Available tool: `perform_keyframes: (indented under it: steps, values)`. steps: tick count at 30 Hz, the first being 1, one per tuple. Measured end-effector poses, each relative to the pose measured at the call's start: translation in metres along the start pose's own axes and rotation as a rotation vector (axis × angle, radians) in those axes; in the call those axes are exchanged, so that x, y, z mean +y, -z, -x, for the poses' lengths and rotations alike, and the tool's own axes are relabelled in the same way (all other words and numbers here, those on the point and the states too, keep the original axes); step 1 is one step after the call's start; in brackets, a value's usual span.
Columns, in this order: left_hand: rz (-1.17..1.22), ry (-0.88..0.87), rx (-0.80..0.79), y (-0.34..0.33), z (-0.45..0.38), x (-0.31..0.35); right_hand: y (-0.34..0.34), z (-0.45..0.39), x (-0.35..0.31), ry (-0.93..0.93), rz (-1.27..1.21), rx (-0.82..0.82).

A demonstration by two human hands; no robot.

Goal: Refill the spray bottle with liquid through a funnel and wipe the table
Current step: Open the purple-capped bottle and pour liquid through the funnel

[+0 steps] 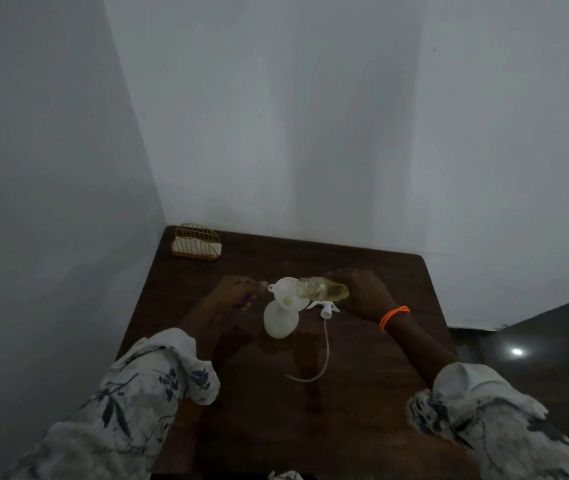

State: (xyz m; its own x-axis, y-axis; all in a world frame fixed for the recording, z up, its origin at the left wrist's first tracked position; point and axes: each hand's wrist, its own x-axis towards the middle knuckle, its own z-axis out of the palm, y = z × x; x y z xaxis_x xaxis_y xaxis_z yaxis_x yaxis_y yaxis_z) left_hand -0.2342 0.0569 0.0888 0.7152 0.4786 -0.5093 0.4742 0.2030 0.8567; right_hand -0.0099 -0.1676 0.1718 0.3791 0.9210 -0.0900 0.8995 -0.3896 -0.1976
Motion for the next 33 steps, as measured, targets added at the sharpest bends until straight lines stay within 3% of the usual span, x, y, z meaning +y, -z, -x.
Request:
perform_keyframes:
  steps: [33]
  values:
    - [0.016, 0.014, -0.001, 0.001, 0.008, 0.01, 0.014, 0.004, -0.004, 0.042, 0.097, 0.008]
